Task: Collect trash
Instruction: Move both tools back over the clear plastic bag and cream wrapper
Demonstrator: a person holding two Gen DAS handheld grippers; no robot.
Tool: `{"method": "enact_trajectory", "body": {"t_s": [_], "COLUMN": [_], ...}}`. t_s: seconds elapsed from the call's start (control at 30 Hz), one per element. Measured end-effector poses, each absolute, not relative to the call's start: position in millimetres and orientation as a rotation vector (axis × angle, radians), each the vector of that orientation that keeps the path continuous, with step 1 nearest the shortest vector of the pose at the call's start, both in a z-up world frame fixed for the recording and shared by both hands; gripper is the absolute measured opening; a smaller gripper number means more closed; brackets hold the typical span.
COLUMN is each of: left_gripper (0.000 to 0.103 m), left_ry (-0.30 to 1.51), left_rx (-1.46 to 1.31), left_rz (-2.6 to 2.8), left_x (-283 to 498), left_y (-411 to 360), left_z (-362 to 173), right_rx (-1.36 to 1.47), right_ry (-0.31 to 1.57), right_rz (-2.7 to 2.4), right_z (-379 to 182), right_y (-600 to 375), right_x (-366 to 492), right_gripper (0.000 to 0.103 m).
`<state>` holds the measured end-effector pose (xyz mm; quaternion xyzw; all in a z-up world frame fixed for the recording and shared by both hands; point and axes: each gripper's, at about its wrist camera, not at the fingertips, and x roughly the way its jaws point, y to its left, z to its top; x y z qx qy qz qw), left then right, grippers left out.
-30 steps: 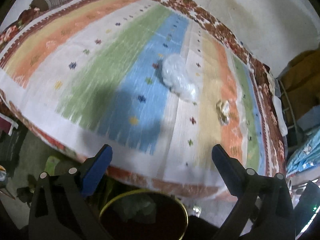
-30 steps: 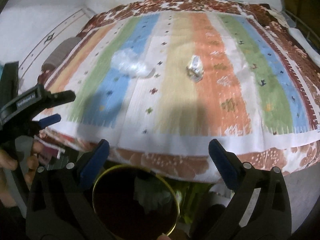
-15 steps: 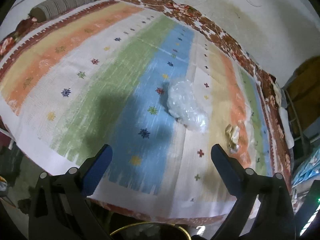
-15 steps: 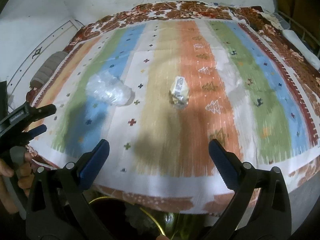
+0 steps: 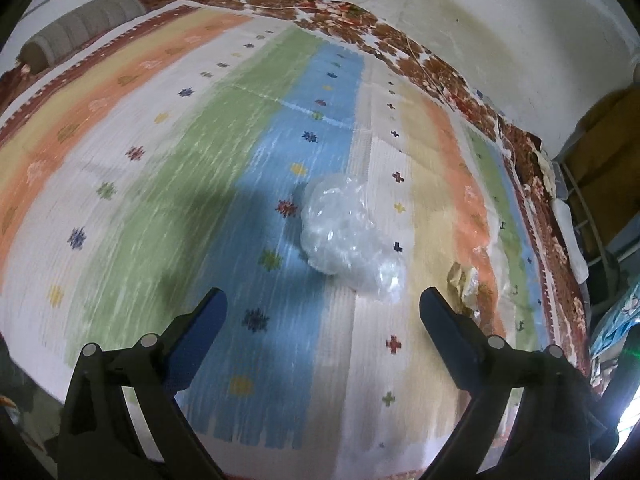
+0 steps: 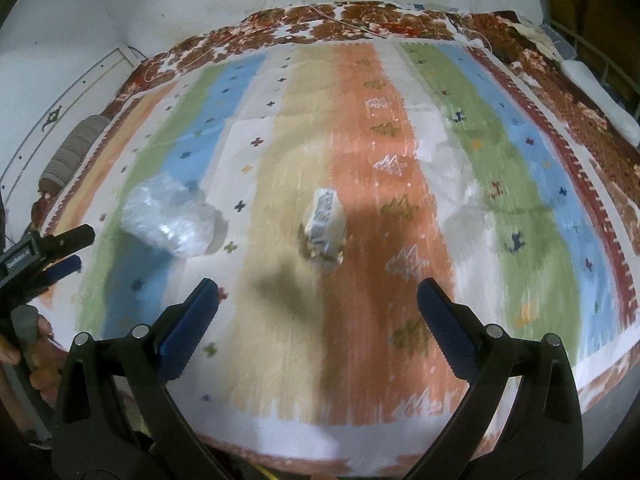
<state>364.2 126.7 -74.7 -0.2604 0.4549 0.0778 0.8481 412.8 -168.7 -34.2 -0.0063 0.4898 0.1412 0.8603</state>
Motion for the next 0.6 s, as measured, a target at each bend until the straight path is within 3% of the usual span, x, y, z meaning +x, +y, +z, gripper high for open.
{"method": "enact_trajectory", "body": {"t_s": [0.23, 0.47, 0.6], "left_gripper": [0.088, 0.083, 0.074], "left_ry": [0.981, 0.986, 1.004], "left_rx": [-0.533, -0.529, -0.517], "left_rz": [0.154, 0.146, 0.122], "left_x": [388.6, 401.8, 409.9], "left_y": [130.6, 137.3, 137.1], "left_z": [-87.2, -93.0, -99.2], "right_rx": [-0.059, -0.082, -0.116], "right_ry": [1.032, 1.058, 1.085], "right_rz": [0.300, 0.345, 0.335], "right_z": [-54.4, -74.0, -87.9], "right_y": [-167.0, -152.8, -143.5], "right_x": [435.8, 454.1, 463.3], "right_gripper": [0.094, 0.085, 0.079]}}
